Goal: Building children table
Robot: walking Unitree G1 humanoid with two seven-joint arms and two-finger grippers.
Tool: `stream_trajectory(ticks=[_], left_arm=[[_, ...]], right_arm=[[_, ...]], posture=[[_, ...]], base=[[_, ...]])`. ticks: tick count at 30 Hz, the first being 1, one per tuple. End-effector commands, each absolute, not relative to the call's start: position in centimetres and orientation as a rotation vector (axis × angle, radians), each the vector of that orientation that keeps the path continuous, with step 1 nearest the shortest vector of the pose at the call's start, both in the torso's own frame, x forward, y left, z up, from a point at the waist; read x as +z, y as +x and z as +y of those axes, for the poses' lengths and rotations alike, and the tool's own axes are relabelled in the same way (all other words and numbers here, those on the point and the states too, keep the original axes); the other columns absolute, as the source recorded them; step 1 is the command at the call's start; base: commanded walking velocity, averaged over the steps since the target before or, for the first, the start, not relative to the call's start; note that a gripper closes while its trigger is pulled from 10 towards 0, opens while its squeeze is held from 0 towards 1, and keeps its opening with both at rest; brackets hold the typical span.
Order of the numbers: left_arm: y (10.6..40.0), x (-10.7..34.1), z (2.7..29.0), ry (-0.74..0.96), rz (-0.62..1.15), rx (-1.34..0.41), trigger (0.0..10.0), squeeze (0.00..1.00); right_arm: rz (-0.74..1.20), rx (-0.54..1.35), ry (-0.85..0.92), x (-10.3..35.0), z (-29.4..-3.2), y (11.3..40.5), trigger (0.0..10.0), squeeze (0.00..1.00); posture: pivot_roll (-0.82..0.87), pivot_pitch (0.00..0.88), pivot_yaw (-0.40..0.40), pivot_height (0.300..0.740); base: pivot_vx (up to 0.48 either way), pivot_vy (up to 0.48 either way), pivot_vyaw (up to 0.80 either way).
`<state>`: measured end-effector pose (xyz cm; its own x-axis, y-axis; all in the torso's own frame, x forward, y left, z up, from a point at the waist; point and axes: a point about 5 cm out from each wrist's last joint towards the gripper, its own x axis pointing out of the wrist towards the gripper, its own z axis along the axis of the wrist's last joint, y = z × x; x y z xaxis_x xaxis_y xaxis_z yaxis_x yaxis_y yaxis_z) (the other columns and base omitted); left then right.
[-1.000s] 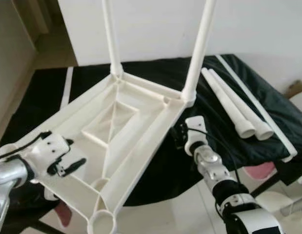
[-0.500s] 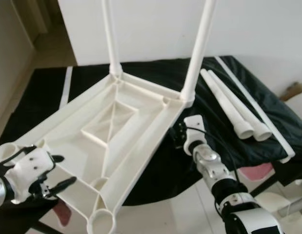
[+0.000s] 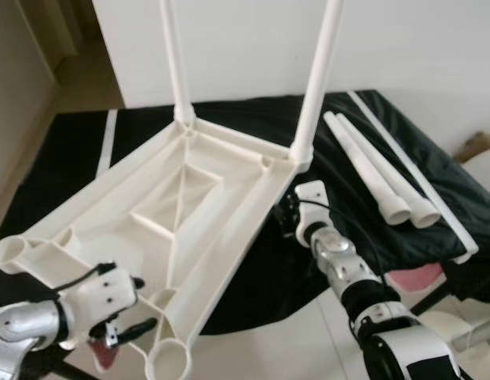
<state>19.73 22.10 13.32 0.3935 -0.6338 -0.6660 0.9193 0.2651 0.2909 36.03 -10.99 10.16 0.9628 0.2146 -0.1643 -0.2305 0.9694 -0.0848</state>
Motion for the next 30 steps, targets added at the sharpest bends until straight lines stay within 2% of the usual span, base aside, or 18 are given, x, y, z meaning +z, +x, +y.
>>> stream_trajectory(ticks=[1,4,5,10,14,17,18,24,26,30], left_arm=[[19.1,12.1,21.5,0.697,0.522,-1.137,10.0,0.00],[19.4,12.7,20.2,0.662,0.457,-1.161,10.0,0.00],[19.6,13.2,19.0,0.636,0.405,-1.190,10.0,0.00],[19.7,13.4,17.9,0.619,0.370,-1.215,10.0,0.00],[20.9,13.0,15.2,0.615,0.301,-1.205,10.0,0.00],[21.4,12.8,14.5,0.613,0.286,-1.191,10.0,0.00],[22.2,12.6,13.7,0.617,0.266,-1.158,10.0,0.00],[23.0,12.6,13.3,0.633,0.245,-1.111,10.0,0.00],[24.7,12.6,12.6,0.625,0.200,-0.985,10.0,0.00],[25.6,11.6,11.5,0.599,0.207,-0.891,10.0,0.00]], right_arm=[[0.161,0.233,-0.107,10.5,-10.7,36.4,10.0,0.00],[0.180,0.252,-0.119,10.6,-10.4,36.7,10.0,0.00],[0.192,0.268,-0.130,10.7,-10.1,36.9,10.0,0.00],[0.195,0.282,-0.138,11.0,-9.9,37.2,10.0,0.00],[0.185,0.266,-0.150,12.0,-10.0,38.1,10.0,0.00],[0.181,0.250,-0.149,12.3,-10.2,38.3,10.0,0.00],[0.175,0.221,-0.147,12.7,-10.6,38.6,10.0,0.00],[0.164,0.198,-0.151,13.0,-11.0,38.7,10.0,0.00],[0.128,0.141,-0.173,13.2,-12.1,38.8,10.0,0.00],[0.085,0.069,-0.141,13.0,-13.4,38.5,10.0,0.00]], posture=[[0.15,0.000,-0.016,0.740],[0.15,0.000,-0.012,0.740],[0.15,0.000,-0.012,0.740],[0.15,0.000,-0.011,0.740],[0.15,0.000,-0.011,0.740],[0.15,0.000,-0.013,0.740],[0.16,0.000,-0.017,0.740],[0.16,0.000,-0.018,0.740],[0.16,0.000,-0.017,0.740],[0.15,0.000,-0.008,0.740]], base=[[0.000,0.000,0.00],[0.000,0.000,0.00],[0.000,0.000,0.00],[0.000,0.000,0.00],[0.000,0.000,0.00],[0.000,0.000,0.00],[0.000,0.000,0.00],[0.000,0.000,0.00],[0.000,0.000,0.00],[0.000,0.000,0.00]])
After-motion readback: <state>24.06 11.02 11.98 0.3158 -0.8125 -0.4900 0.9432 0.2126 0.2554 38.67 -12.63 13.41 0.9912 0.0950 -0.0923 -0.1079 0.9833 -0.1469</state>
